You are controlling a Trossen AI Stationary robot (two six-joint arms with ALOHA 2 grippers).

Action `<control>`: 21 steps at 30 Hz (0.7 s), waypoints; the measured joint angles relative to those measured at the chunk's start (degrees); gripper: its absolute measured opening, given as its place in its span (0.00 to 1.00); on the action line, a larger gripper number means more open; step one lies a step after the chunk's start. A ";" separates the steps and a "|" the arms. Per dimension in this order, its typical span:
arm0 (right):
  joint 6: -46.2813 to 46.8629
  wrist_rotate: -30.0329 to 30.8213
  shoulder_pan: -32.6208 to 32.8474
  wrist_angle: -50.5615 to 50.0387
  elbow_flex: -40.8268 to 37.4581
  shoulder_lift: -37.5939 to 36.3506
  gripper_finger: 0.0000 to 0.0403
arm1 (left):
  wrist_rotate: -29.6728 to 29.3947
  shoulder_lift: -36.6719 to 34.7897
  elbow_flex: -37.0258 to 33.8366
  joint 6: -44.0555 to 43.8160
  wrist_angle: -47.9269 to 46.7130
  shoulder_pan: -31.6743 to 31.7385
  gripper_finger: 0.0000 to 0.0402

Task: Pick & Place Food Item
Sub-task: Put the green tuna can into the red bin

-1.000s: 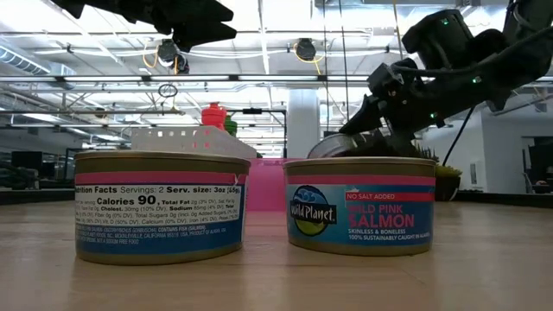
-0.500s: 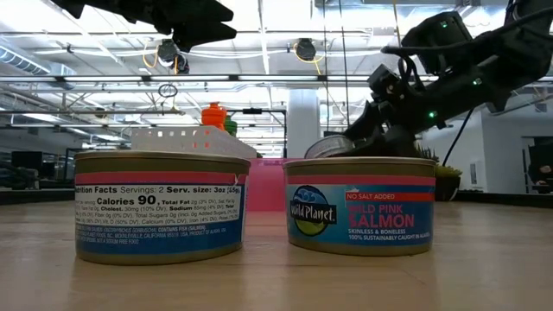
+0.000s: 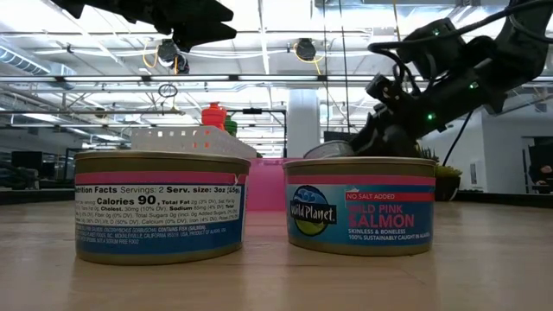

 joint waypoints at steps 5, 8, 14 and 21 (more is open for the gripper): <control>3.69 -2.84 -0.85 -1.07 0.04 0.00 0.79 | 0.00 0.00 0.00 0.00 0.00 0.02 0.61; 4.65 -2.94 -0.85 -1.45 -0.07 -0.74 0.79 | 0.00 0.00 0.00 0.00 0.00 0.00 0.61; 11.92 -9.76 -1.20 -2.06 -0.23 -3.99 0.79 | 0.00 0.00 0.00 0.00 -0.01 0.01 0.61; 15.04 -10.13 -1.20 -1.82 -0.20 -7.61 0.79 | 0.02 0.00 0.00 0.00 -0.04 0.02 0.61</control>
